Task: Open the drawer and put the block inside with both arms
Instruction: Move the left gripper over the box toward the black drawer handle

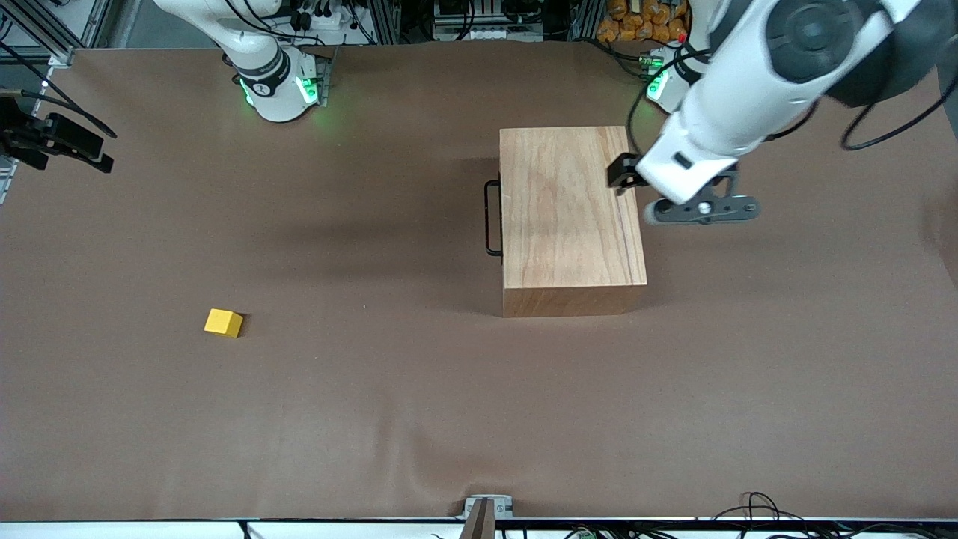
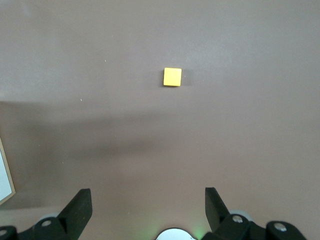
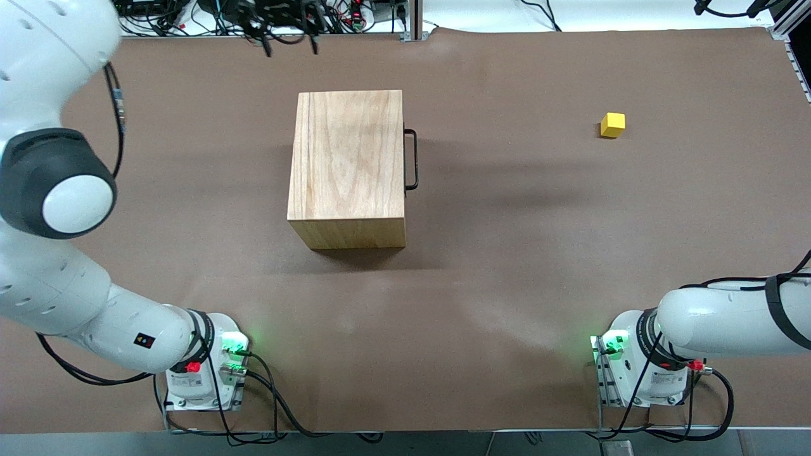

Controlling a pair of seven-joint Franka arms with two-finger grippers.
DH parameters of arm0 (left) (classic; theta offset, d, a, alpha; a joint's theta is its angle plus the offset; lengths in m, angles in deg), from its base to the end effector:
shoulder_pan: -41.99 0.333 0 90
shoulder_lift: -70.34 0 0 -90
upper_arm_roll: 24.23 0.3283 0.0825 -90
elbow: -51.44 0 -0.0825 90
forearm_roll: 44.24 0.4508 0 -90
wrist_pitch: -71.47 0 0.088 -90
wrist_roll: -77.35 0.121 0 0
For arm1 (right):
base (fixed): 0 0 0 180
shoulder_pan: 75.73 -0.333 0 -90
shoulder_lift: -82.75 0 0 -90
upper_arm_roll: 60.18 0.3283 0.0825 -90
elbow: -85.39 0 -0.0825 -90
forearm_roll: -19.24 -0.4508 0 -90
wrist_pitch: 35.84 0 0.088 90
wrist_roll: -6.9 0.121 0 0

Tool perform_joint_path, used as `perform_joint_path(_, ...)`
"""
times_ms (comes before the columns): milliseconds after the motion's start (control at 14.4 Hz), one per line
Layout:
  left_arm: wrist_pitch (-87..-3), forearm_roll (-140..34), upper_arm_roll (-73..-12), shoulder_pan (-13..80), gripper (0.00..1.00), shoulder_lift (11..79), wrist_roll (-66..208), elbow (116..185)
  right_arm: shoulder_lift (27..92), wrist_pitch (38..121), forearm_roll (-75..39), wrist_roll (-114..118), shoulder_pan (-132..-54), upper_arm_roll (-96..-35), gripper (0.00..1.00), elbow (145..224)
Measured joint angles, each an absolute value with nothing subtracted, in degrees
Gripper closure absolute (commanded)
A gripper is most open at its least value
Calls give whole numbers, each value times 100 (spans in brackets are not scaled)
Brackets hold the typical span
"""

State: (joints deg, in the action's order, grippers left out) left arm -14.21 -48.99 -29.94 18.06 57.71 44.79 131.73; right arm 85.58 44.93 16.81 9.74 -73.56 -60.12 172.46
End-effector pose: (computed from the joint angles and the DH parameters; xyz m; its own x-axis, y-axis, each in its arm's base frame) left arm 0.5878 -0.3389 0.5649 0.9857 0.0486 -0.1611 0.0526 -0.9984 0.0209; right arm 0.5867 -0.0159 0.6663 0.9949 -0.0794 -0.0624 -0.0819 -0.9959 -0.0391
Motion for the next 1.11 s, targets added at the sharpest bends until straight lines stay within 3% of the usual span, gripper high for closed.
perform_joint_path(1114, -2976, -4417, -2800, -476, 0, 3848, 1345, 12606, 8555, 4452, 1681, 974, -7360, -5999, 0, 17478)
